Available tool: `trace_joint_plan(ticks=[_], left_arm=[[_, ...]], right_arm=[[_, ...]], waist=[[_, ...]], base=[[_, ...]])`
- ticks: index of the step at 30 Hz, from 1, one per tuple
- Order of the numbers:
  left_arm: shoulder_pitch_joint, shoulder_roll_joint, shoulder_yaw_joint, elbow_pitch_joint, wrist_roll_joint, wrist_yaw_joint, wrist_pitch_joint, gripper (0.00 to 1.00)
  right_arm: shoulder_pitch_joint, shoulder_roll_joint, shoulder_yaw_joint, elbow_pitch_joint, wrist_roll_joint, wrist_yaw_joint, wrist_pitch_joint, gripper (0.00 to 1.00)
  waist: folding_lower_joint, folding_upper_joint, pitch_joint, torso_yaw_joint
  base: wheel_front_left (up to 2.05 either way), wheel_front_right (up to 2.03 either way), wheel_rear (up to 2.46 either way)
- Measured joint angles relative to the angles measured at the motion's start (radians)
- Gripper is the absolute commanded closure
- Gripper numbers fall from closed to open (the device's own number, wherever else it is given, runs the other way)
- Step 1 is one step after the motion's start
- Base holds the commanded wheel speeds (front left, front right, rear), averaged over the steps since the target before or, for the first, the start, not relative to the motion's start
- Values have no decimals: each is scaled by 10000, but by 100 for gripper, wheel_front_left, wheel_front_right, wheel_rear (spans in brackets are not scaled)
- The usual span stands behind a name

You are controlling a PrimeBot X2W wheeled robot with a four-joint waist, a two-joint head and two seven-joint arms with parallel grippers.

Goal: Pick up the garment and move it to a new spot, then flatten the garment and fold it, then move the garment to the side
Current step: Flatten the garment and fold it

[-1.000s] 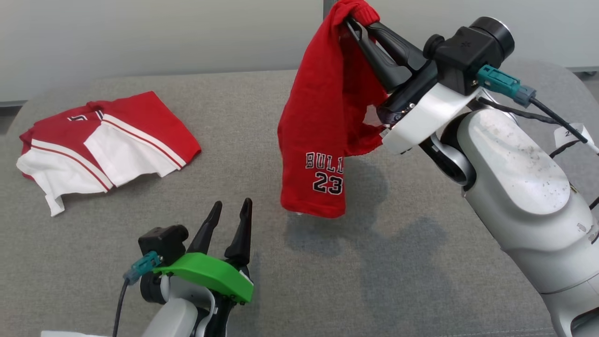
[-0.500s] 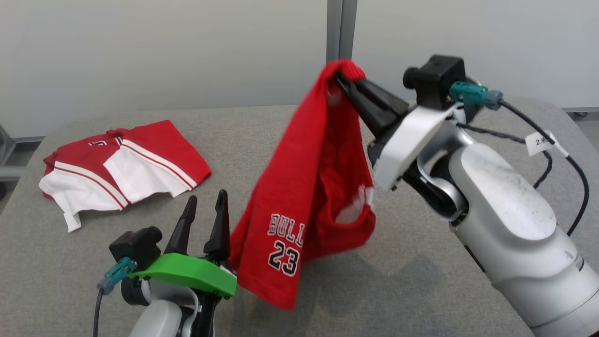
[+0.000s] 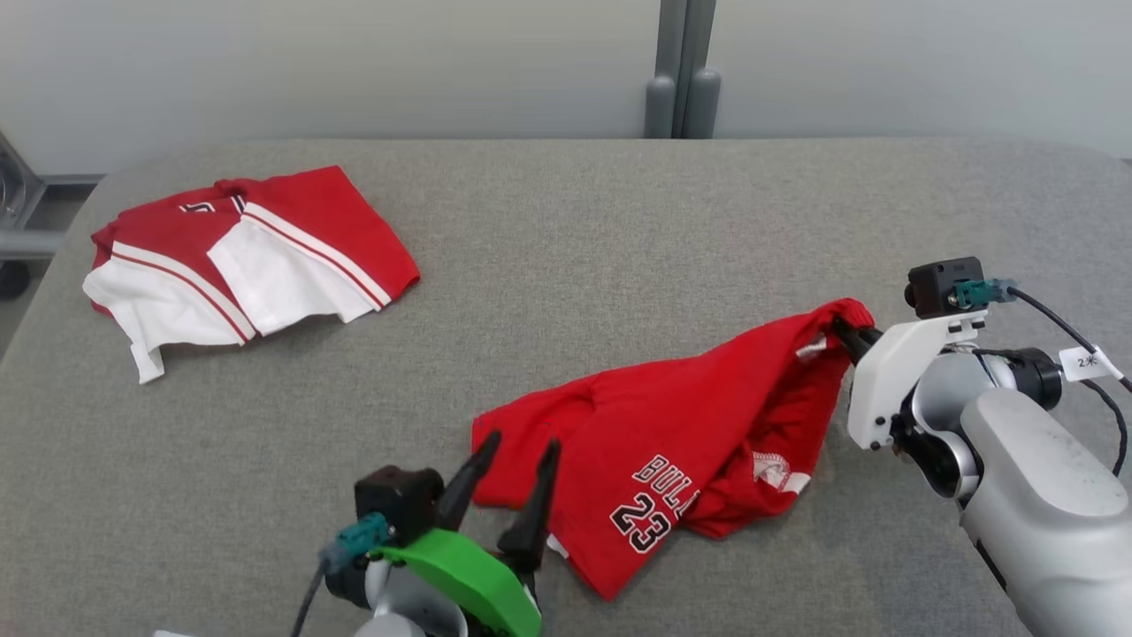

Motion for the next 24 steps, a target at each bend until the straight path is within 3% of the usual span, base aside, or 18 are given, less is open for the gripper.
trace_joint_plan(ticks=[11,24], left_arm=[[525,391,-1561,830,290,-585,1509,0],[192,232,-1885,1147,466,-1003,1741,0]], right_arm=[[-478,445,-240,98,180,211,-1068,100],[-536,800,-341,579,295,454,-1868,100]], waist=[[0,0,891,-97],[0,0,1166,-568]], base=[[0,0,0],[0,0,0]])
